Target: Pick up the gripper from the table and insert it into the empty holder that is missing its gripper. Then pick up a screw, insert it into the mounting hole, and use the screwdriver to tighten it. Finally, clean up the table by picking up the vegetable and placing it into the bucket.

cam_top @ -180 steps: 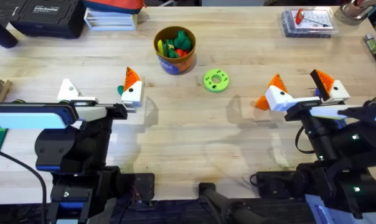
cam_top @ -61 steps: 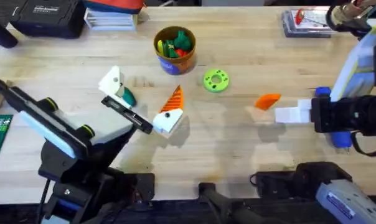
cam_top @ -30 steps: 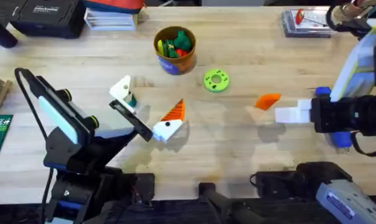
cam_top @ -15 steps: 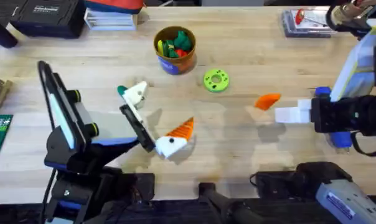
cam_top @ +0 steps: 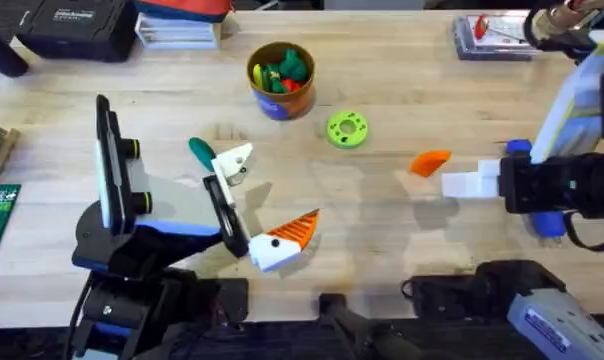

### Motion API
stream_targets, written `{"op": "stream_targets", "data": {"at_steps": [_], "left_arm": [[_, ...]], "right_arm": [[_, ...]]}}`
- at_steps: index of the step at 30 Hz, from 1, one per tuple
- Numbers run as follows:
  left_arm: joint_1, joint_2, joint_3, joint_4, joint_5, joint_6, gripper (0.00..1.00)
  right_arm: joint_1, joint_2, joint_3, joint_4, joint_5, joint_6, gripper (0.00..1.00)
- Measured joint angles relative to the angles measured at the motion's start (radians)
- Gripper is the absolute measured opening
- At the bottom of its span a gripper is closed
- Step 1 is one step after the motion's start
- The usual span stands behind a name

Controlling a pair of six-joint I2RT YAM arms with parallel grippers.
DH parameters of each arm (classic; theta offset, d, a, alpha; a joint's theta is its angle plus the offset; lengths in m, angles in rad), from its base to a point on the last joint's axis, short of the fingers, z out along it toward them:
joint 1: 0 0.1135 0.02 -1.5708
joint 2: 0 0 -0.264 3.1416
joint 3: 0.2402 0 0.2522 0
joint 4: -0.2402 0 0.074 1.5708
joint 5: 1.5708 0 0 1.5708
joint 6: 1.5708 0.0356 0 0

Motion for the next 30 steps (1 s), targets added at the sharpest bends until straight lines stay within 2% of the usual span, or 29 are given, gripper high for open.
{"op": "stream_targets", "data": {"at_steps": [6, 14, 22, 26, 30], "left_arm": [[0.0, 0.0, 0.0, -0.001, 0.006, -0.005, 0.985], [0.0, 0.0, 0.0, -0.001, 0.007, -0.006, 0.985], [0.0, 0.0, 0.0, -0.002, 0.009, -0.006, 0.986], [0.0, 0.0, 0.0, -0.002, 0.009, -0.006, 0.986], [0.0, 0.0, 0.0, -0.002, 0.009, -0.006, 0.986]], "right_arm": [[0.0, 0.0, 0.0, 0.01, 0.0, 0.0, 0.993], [0.0, 0.0, 0.0, 0.224, 0.0, 0.0, 0.994], [0.0, 0.0, 0.0, 0.256, -0.027, -0.003, 0.994], [0.002, 0.024, 0.003, 0.22, -0.041, -0.088, 0.994], [0.028, 0.102, 0.005, 0.174, -0.045, -0.212, 0.994]]}}
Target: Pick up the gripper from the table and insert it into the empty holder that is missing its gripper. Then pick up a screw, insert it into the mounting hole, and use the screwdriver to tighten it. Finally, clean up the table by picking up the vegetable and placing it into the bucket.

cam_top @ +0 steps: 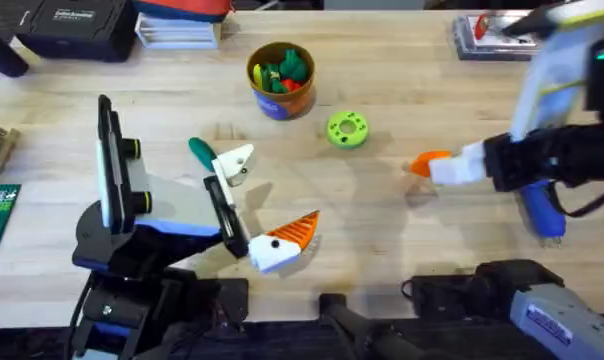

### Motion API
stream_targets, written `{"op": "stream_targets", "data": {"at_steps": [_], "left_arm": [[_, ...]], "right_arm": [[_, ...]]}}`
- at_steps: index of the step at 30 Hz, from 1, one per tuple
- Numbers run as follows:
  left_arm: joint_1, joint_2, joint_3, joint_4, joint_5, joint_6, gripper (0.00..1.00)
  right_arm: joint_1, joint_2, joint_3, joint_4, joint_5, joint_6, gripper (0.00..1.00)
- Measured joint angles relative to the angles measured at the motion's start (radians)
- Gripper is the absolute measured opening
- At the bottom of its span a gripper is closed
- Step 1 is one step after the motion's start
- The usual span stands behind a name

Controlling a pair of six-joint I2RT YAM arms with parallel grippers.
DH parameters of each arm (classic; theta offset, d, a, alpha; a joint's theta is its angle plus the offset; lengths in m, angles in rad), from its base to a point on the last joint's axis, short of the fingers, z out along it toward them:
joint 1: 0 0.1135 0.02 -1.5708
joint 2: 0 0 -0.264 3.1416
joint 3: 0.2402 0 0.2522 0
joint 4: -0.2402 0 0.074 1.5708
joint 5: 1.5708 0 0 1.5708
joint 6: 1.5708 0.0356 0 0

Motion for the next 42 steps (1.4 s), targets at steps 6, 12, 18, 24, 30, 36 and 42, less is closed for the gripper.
{"op": "stream_targets", "data": {"at_steps": [6, 12, 18, 24, 30, 36, 42], "left_arm": [[0.0, 0.0, 0.0, 0.0, 0.0, 0.0, 0.986], [0.0, 0.0, 0.0, 0.0, 0.0, 0.0, 0.985], [0.0, 0.0, 0.0, 0.0, 0.0, 0.0, 0.985], [0.0, 0.0, 0.0, 0.0, 0.0, 0.0, 0.985], [0.0, 0.0, 0.0, 0.0, 0.0, 0.0, 0.985], [0.0, 0.0, 0.0, 0.0, 0.0, 0.0, 0.985], [0.0, 0.0, 0.0, 0.0, 0.0, 0.0, 0.985]], "right_arm": [[0.072, 0.155, 0.0, -0.004, 0.025, -0.182, 0.994], [0.086, 0.239, 0.0, 0.083, 0.039, -0.366, 0.994], [0.086, 0.284, 0.0, 0.117, 0.046, -0.476, 0.978], [0.09, 0.353, 0.001, 0.121, 0.046, -0.533, 0.77], [0.09, 0.356, 0.002, 0.116, 0.046, -0.545, 0.493], [0.09, 0.356, 0.002, 0.115, 0.047, -0.548, 0.273], [0.09, 0.356, 0.003, 0.12, 0.049, -0.551, 0.009]]}}
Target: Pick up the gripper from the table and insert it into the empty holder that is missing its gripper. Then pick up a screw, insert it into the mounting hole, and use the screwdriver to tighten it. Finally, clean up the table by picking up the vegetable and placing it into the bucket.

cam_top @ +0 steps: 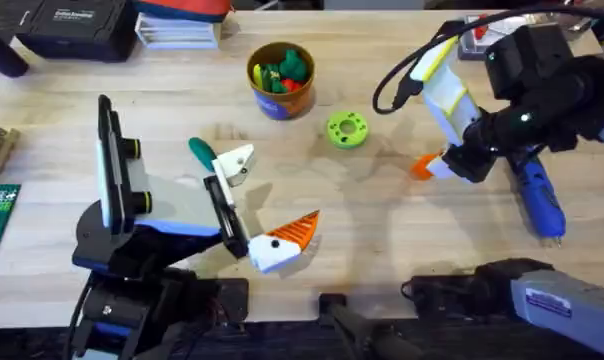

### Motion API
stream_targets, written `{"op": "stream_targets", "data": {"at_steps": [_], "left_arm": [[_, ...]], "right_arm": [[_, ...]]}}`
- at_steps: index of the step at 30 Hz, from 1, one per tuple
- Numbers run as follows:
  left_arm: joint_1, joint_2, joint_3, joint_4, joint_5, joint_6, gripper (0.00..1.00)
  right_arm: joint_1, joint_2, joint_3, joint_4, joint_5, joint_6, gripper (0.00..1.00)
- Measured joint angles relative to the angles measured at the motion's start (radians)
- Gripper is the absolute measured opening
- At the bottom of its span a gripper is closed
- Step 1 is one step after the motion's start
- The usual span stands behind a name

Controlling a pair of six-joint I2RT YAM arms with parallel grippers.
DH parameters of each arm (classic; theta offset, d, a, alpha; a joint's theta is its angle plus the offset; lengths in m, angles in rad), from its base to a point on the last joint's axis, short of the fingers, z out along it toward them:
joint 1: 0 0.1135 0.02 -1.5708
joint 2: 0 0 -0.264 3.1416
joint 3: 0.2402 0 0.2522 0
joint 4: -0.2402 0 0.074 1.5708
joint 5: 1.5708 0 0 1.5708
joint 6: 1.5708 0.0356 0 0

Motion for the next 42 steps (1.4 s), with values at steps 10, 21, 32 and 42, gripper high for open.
{"op": "stream_targets", "data": {"at_steps": [10, 21, 32, 42], "left_arm": [[0.0, 0.0, 0.0, 0.0, 0.0, 0.0, 0.985], [0.0, 0.0, 0.0, 0.0, 0.0, 0.0, 0.985], [0.0, 0.0, 0.0, 0.0, 0.0, 0.0, 0.985], [0.0, 0.0, 0.0, 0.0, 0.0, 0.0, 0.986]], "right_arm": [[0.0, -0.173, 0.063, 0.001, -0.004, 0.112, 0.009], [0.0, -0.343, 0.1, 0.13, -0.292, 0.611, 0.008], [0.037, -0.052, 0.099, 0.17, -0.617, 1.086, 0.008], [0.19, 0.146, 0.098, 0.409, -0.875, 1.256, 0.008]]}}
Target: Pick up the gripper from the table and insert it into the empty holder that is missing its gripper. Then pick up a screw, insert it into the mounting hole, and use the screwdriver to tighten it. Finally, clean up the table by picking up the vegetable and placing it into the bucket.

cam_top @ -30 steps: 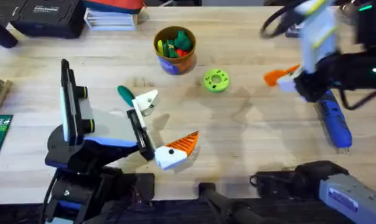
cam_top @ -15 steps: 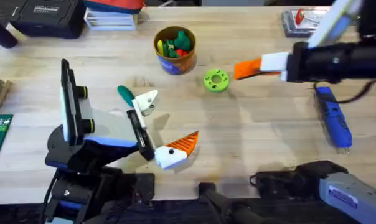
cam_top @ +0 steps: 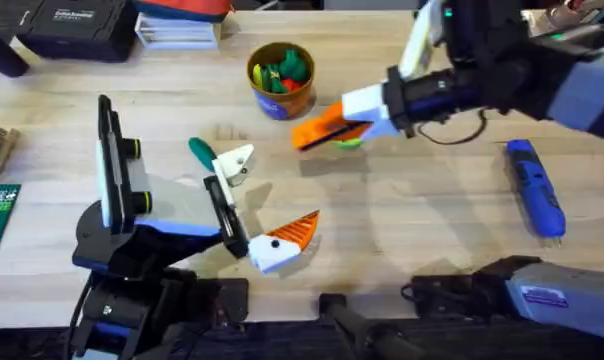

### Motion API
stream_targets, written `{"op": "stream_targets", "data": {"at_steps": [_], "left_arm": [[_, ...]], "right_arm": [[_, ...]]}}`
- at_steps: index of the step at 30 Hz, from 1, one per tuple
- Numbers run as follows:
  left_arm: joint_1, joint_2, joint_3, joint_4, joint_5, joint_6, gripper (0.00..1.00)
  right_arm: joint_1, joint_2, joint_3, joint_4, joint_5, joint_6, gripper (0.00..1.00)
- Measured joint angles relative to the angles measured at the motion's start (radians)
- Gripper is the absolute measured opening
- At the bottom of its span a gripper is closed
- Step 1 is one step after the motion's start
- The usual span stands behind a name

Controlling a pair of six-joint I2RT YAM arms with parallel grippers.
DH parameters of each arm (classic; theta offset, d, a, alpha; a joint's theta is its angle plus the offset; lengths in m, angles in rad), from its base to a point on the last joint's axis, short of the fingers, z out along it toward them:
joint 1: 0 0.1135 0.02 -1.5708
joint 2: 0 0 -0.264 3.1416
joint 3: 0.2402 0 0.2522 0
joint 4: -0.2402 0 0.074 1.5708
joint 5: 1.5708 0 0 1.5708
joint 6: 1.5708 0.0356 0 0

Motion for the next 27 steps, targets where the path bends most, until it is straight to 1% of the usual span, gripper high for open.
{"op": "stream_targets", "data": {"at_steps": [5, 7, 10, 13, 18, 22, 24, 27], "left_arm": [[0.0, 0.0, 0.0, 0.0, 0.0, 0.0, 0.986], [0.0, 0.0, 0.0, 0.0, 0.0, 0.0, 0.985], [0.0, 0.0, 0.0, 0.0, 0.0, 0.0, 0.986], [0.0, 0.0, 0.0, 0.0, 0.0, 0.0, 0.986], [0.0, 0.0, 0.0, 0.0, 0.0, 0.0, 0.985], [0.0, 0.0, 0.0, 0.0, 0.0, 0.0, 0.985], [0.0, 0.0, 0.0, 0.0, 0.0, 0.0, 0.985], [0.0, 0.0, 0.0, 0.0, 0.0, 0.0, 0.985]], "right_arm": [[0.086, 0.067, 0.0, 0.148, -0.073, 0.097, 0.008], [0.108, 0.1, 0.0, 0.168, -0.111, 0.121, 0.008], [0.115, 0.13, -0.003, 0.159, -0.144, 0.138, 0.008], [0.102, 0.127, -0.007, 0.157, -0.16, 0.136, 0.008], [0.063, 0.073, -0.044, 0.16, -0.172, 0.115, 0.008], [0.058, -0.006, -0.129, 0.17, -0.177, 0.109, 0.008], [0.058, -0.043, -0.18, 0.196, -0.179, 0.113, 0.008], [0.056, -0.099, -0.267, 0.341, -0.182, 0.159, 0.008]]}}
